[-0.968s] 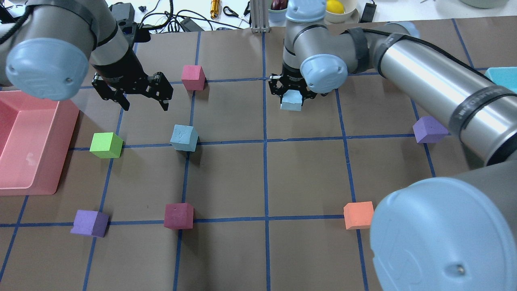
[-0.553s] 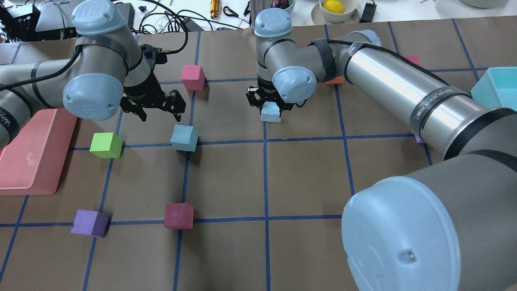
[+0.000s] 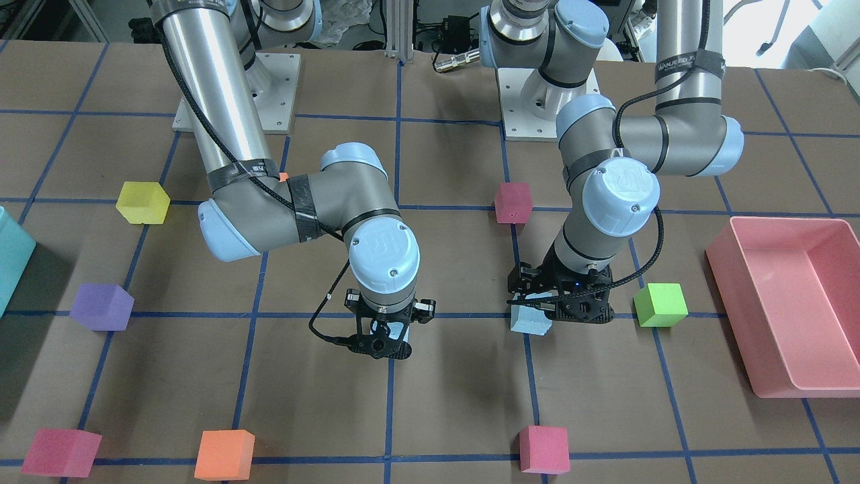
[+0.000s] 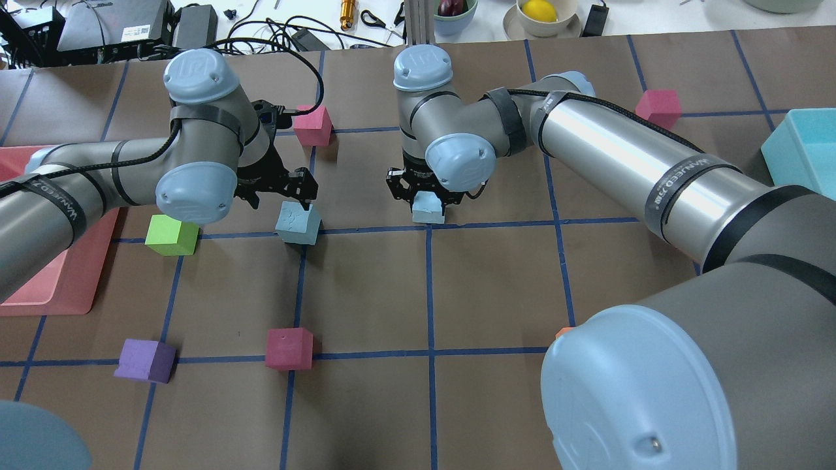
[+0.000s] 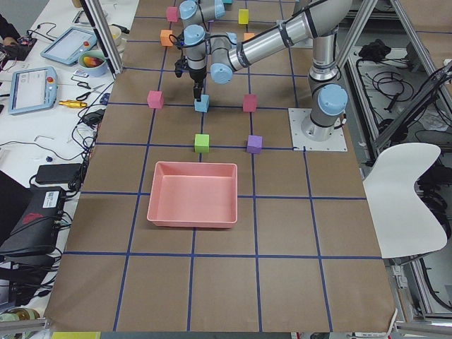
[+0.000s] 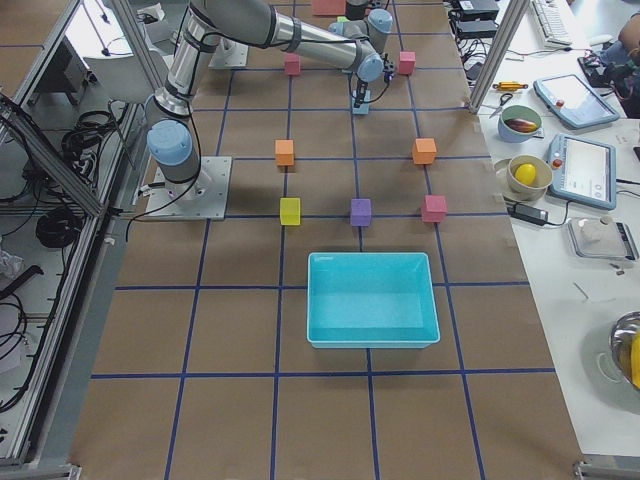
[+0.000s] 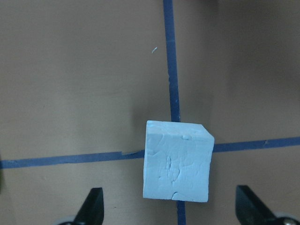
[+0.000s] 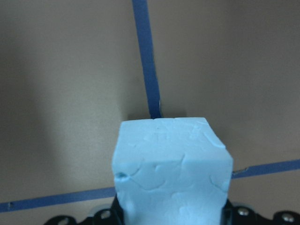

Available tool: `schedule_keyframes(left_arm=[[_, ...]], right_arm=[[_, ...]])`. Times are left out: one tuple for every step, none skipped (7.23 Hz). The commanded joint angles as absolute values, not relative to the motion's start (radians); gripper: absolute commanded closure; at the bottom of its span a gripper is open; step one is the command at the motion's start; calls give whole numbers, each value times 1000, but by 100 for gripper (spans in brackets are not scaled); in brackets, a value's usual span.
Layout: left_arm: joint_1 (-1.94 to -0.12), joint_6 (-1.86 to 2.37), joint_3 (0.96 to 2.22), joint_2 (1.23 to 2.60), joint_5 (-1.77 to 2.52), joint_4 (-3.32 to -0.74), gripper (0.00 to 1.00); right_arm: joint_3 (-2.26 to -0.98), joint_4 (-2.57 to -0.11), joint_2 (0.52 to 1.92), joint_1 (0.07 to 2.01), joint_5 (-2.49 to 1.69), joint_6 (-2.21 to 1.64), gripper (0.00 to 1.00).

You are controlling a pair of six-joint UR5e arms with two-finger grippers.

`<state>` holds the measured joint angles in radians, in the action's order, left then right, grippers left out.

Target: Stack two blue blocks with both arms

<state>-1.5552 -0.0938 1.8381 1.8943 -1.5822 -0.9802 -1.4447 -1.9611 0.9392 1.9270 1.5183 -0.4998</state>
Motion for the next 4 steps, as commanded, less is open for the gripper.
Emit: schedule_keyframes(left_arm=[[-1560, -84, 1851, 1920, -1582, -957, 0], [-1562, -81, 1853, 1930, -1580, -957, 0], [-1566, -80, 1856, 1942, -1575, -957, 0], [-1572, -86, 1862, 1953, -1577, -953, 0]], right_arm=[[-1462, -1957, 945, 1930, 1514, -500, 55], [-1463, -1956, 946, 1930, 1516, -500, 12], [-1465, -1954, 946, 1930, 1517, -500, 0], [-1466, -1936, 951, 1930, 1517, -500, 0]])
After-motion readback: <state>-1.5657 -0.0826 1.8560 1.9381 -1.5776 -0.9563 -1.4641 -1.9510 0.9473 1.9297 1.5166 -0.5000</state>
